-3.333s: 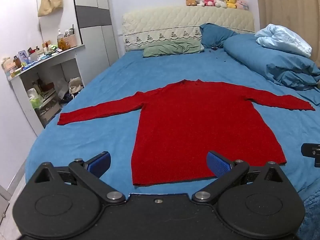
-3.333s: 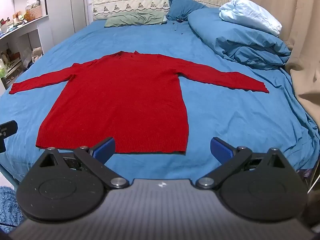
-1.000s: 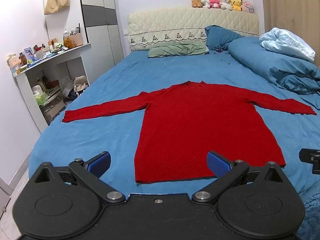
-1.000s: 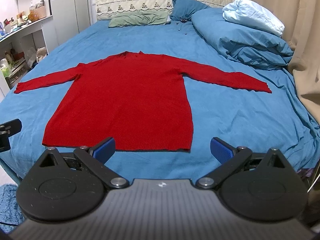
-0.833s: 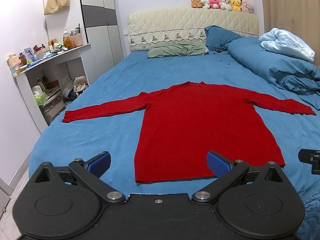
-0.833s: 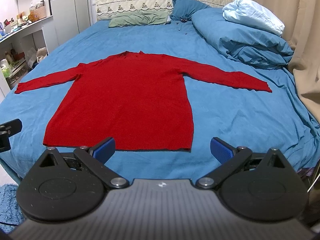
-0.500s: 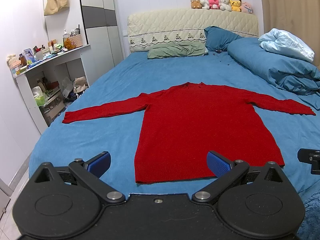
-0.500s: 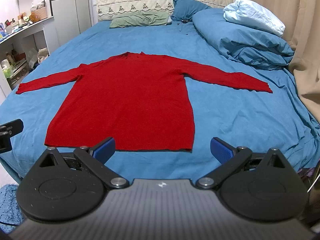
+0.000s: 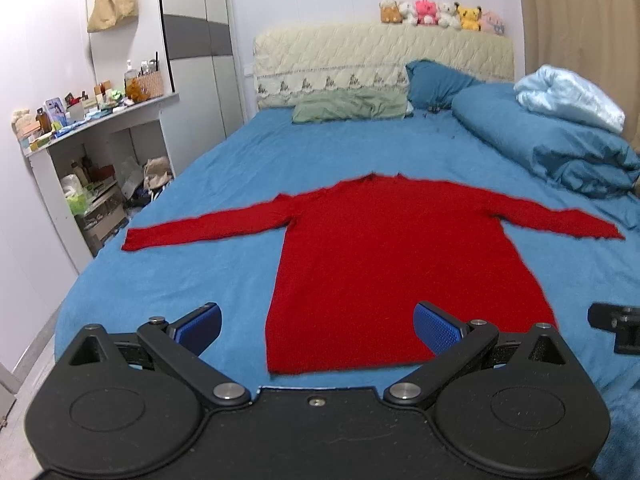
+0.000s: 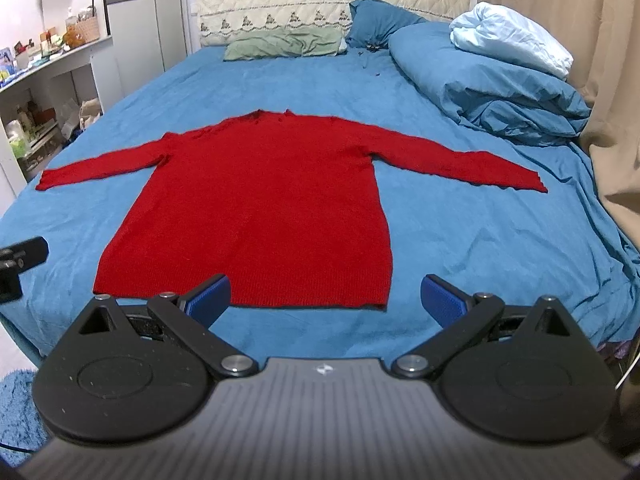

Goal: Fold small clothes
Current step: 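Reach the right tool to the sweater sleeve cuff and close on it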

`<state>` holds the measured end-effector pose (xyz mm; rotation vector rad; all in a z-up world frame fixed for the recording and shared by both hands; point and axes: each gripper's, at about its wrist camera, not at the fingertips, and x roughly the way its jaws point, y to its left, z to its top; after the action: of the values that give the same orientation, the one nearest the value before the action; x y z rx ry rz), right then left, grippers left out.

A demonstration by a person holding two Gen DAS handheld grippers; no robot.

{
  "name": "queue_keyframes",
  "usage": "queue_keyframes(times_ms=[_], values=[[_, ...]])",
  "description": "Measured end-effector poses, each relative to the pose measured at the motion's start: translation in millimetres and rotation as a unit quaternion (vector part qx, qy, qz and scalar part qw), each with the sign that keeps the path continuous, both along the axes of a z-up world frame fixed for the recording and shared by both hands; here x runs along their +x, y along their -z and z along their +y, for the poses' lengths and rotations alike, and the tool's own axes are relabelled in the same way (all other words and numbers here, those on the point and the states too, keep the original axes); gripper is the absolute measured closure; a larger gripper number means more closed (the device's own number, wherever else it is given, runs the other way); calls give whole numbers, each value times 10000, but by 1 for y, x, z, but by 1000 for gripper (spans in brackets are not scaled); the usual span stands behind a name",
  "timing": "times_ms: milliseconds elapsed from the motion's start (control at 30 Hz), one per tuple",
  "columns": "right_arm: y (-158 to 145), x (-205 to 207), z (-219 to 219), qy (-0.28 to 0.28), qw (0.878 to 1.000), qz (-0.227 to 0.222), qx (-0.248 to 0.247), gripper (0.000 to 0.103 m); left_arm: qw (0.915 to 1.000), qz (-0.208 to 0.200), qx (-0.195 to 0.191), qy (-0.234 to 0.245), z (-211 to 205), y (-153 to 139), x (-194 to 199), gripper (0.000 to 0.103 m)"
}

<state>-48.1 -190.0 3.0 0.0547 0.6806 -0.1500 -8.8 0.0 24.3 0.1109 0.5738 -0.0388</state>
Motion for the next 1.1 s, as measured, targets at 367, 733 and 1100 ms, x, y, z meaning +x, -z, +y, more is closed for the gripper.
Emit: queue_keyframes(times_ms=[367, 733, 1100], values=[[-50, 54, -89, 704, 9950, -687, 173, 0, 9921, -925, 187, 828, -80, -86, 99, 0], [16, 186, -241, 2186, 9720, -524, 688, 0, 9773, -722, 399, 1951, -232, -35, 284, 0], [135, 232, -336, 3815, 9070, -527, 1701, 0, 9651, 48, 879, 2465, -333, 89, 394, 0]])
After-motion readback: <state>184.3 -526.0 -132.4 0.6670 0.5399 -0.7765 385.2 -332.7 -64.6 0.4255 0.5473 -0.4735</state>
